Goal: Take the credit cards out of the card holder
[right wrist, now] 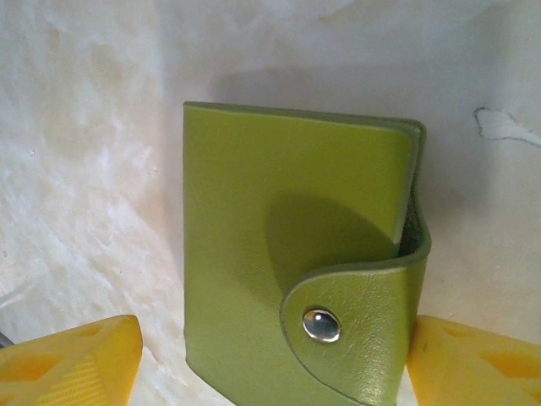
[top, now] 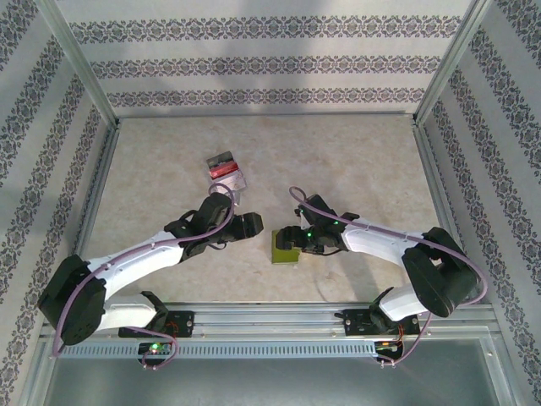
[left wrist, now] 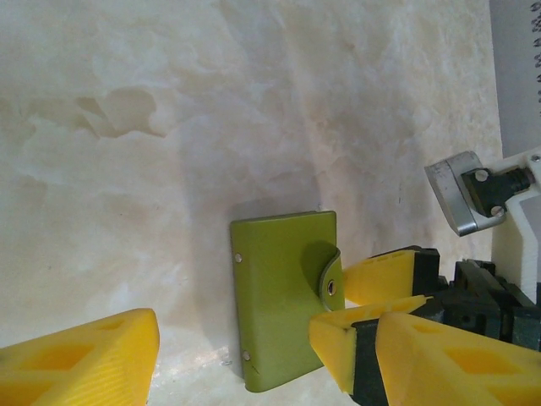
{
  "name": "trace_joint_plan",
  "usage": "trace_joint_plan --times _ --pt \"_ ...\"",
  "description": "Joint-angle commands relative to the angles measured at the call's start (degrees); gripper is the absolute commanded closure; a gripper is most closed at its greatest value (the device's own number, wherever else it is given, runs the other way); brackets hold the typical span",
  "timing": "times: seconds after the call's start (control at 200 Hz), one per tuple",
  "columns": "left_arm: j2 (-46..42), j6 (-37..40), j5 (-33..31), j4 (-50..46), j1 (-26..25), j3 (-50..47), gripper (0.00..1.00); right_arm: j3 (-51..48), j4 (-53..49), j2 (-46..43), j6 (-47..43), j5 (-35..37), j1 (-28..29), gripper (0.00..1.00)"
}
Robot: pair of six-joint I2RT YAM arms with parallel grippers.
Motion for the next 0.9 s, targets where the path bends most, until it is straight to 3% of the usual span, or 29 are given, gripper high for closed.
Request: trace_joint_plan --times 0.0,0.135,0.34,0.899 --pt "1.43 -2.02 2.03 2.77 -0.68 -0.95 0.34 -1.99 -0.36 -0.88 -1.63 -0.86 -1.8 0.2" --pt "3.68 -2.38 3.72 3.68 -0.76 -0.86 0.36 -4.48 0.79 -4.91 -3.39 -2.58 -5.41 0.2" --pt "6.2 -2.27 4.3 4.46 -1.12 0.15 0.38 -8.21 8.1 -5.48 -4.28 -12.85 -10.85 0.25" --pt "6.96 -2.39 4.17 4.66 -1.38 -0.07 0.39 -9.09 16.71 4.68 -1.58 -14.18 -9.03 0.5"
